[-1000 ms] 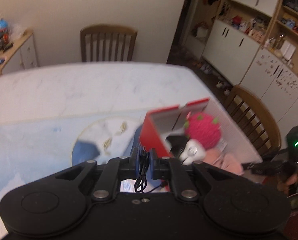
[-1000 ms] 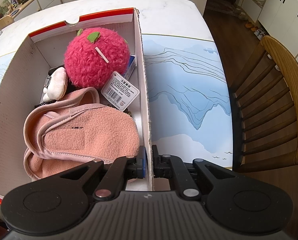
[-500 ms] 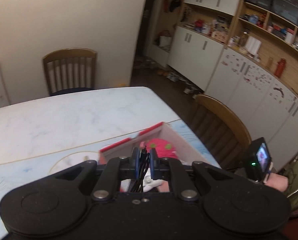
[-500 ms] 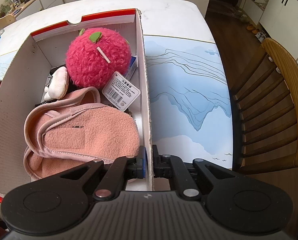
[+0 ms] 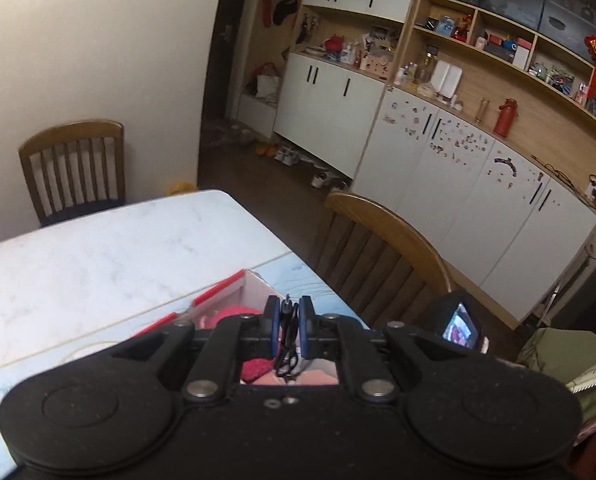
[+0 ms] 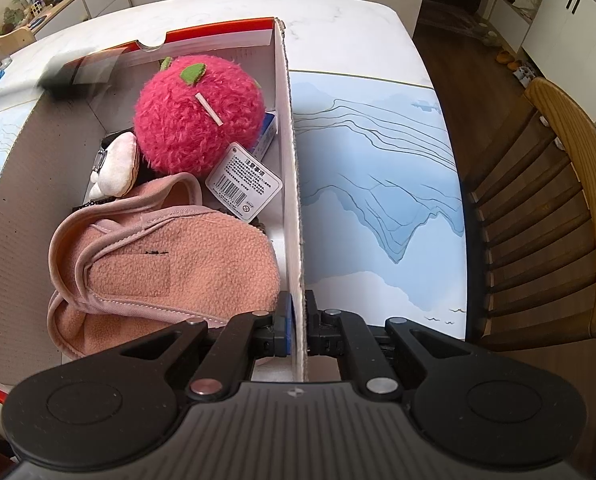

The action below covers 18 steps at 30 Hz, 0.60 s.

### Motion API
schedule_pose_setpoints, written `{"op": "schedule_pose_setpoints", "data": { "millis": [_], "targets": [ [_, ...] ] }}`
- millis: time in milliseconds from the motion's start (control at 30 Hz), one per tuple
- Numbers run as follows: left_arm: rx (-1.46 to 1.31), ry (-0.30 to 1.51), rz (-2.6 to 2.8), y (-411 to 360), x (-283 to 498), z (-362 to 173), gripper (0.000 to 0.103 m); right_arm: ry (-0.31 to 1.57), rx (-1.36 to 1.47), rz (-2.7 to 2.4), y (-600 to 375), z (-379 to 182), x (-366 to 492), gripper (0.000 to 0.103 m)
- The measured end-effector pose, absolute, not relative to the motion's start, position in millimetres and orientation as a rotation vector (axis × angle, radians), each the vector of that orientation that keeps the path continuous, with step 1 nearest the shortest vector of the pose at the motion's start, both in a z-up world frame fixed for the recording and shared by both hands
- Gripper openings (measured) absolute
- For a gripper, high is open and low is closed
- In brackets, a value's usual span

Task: Organize objects
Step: 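Carry the black cable with the left gripper into the box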

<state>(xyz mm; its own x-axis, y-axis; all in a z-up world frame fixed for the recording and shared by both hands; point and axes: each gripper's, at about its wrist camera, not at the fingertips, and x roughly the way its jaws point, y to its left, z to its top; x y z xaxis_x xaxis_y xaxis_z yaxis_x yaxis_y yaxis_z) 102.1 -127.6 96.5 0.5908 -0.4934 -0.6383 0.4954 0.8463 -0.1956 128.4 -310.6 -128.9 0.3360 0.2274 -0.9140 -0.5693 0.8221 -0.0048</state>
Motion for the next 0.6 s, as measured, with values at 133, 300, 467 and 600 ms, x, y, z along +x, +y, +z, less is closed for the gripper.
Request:
{"op": "schedule_pose_setpoints", "data": {
  "millis": [133,300,467,600],
  "targets": [
    [-0.012,0.831,-0.616,-133.7,113.8,71.9,0.007,1.117,-0.353,0.535,-310.3,-130.1,129.2,0.004],
    [0.016,0.966,-0.632,-144.8,127.9,29.5,0.007,1.123,-0.354,0.538,-309.8,-131.4,129.3,0.004],
    [0.075,1.031,-0.589,-147.1,138.0,-8.0,0.007,1.125,-0.355,0.539,-309.8,-131.0,128.6,0.004],
    [0.11,1.044,-0.533,-148.0,150.8,-28.0,0.007,1.127,-0.356,0.537,-309.5,-130.9,128.3,0.004]
  ]
}}
